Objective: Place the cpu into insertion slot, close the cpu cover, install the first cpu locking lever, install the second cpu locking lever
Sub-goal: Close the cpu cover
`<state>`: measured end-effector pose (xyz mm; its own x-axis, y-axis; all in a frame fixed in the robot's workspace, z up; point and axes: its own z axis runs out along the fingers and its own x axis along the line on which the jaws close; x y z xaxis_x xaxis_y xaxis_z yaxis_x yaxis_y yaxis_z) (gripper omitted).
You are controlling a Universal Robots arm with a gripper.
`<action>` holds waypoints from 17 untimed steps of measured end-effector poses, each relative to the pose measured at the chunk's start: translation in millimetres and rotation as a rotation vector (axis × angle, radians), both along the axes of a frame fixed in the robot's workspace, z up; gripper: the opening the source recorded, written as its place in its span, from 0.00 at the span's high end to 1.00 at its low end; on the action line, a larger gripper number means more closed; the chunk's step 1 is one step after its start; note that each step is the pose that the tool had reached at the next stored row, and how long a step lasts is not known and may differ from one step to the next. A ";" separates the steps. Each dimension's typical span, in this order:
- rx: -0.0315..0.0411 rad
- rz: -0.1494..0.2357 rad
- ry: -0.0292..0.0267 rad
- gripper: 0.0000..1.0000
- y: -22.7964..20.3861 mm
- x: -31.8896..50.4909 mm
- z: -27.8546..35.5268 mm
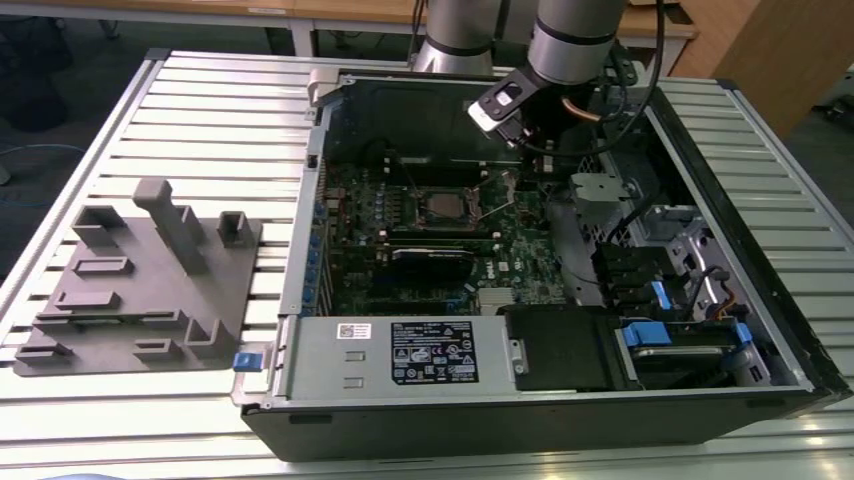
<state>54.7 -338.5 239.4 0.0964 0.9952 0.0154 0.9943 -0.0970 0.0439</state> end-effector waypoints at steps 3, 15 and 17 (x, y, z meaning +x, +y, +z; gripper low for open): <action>-0.0003 0.000 0.0176 0.89 0.0 0.0 -0.2; 0.0028 0.000 0.0089 0.89 0.0 -21.2 -0.2; 0.0025 0.000 0.0005 0.89 0.0 -30.5 -0.1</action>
